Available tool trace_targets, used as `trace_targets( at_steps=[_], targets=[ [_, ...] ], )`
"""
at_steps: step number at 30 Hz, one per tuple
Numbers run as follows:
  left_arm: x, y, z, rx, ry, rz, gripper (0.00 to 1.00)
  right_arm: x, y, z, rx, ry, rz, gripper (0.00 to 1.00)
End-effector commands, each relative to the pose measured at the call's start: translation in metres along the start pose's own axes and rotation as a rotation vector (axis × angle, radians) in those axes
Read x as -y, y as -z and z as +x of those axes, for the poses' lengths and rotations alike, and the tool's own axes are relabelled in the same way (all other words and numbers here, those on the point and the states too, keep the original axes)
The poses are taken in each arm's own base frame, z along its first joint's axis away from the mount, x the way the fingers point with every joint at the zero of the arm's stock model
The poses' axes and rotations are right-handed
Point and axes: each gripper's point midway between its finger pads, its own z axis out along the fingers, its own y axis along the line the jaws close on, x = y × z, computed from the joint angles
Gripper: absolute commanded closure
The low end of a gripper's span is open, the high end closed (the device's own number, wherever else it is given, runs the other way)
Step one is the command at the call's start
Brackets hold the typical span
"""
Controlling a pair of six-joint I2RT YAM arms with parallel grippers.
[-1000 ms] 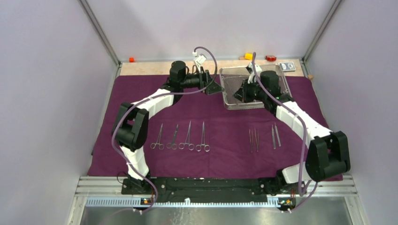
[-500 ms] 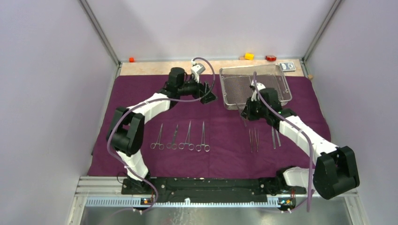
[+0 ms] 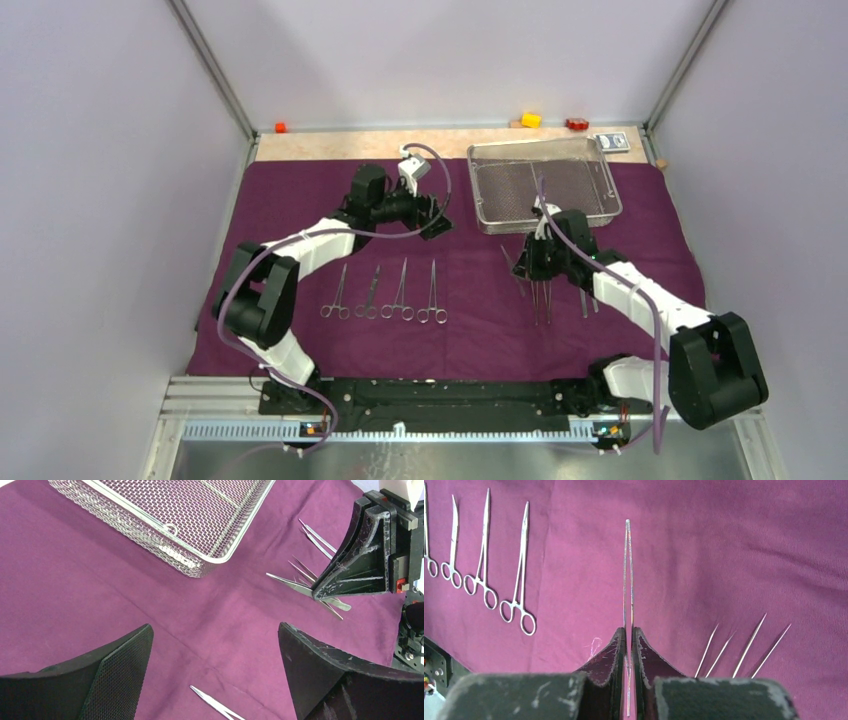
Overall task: Open and lay out the surgical kit
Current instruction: Place the medical item in the surgical kit.
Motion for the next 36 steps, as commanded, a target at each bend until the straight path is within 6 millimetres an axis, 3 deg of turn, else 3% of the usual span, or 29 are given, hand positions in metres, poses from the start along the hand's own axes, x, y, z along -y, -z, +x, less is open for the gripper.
trace_targets(
  at_steps=[1,6,12,20,25,36],
  targets=[
    [0.013,0.001,-0.019,0.072,-0.058,0.014,0.01,-0.009,0.001,-0.015,0.073,0.005,-0.027,1.00],
    [0.014,-0.006,-0.013,0.056,-0.036,0.023,0.01,-0.008,-0.003,-0.006,0.054,0.008,-0.045,1.00],
    [0.016,-0.012,-0.007,0.039,0.000,0.036,0.01,-0.023,0.000,-0.002,0.016,0.003,-0.124,1.00],
    [0.013,-0.015,-0.005,0.024,0.024,0.027,0.01,0.008,-0.002,-0.007,-0.041,0.060,0.061,0.97],
    [0.010,-0.019,-0.001,0.012,0.034,0.022,0.01,0.019,-0.006,0.000,-0.057,0.031,0.118,1.00],
    [0.006,-0.031,0.006,-0.014,0.056,0.021,0.01,0.016,-0.010,0.018,-0.095,-0.024,0.100,1.00]
  ],
)
